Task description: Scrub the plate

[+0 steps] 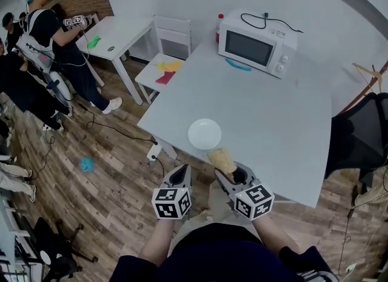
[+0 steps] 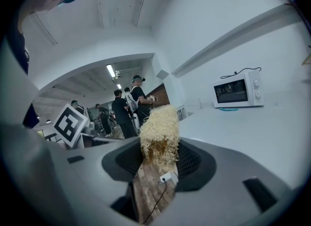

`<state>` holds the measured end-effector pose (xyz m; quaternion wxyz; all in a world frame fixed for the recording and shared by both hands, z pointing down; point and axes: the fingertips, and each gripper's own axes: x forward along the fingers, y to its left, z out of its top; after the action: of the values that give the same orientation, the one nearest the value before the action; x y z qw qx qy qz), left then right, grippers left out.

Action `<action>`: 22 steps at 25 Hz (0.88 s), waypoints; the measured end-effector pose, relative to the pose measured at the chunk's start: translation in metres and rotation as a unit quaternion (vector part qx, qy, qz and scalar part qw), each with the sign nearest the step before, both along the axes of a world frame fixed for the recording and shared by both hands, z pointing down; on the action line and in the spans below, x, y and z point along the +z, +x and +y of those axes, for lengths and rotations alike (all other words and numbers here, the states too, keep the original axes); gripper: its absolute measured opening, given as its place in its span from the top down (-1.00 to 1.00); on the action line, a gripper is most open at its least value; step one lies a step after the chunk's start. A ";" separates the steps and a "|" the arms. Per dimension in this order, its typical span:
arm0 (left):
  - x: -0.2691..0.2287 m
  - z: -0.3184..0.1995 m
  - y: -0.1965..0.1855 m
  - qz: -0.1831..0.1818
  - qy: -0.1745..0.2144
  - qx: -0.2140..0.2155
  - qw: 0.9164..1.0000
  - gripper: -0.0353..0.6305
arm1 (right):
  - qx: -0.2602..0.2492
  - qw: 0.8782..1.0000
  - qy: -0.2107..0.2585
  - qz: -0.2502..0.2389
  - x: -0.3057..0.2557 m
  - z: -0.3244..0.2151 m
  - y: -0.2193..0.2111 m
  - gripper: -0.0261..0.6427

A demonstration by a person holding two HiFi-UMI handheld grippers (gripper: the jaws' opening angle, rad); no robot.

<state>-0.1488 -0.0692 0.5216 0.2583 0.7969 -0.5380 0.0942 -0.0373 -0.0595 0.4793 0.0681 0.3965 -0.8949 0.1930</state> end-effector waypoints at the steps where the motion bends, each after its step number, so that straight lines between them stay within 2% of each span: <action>1: 0.003 -0.005 0.000 0.004 -0.001 -0.001 1.000 0.84 | 0.001 1.000 -0.004 0.001 0.003 -0.004 0.002 0.39; 13: 0.049 -0.086 -0.010 -0.003 -0.048 -0.015 0.999 0.83 | -0.023 0.999 -0.014 0.039 0.029 -0.077 -0.001 0.39; 22: 0.094 -0.133 -0.015 0.010 -0.107 -0.007 0.994 0.83 | -0.031 0.997 -0.048 0.049 0.059 -0.115 -0.006 0.39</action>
<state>-0.1634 -0.2023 0.6159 0.3480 0.7619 -0.5275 0.1417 -0.0438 -0.1743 0.5380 0.1368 0.3741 -0.8921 0.2134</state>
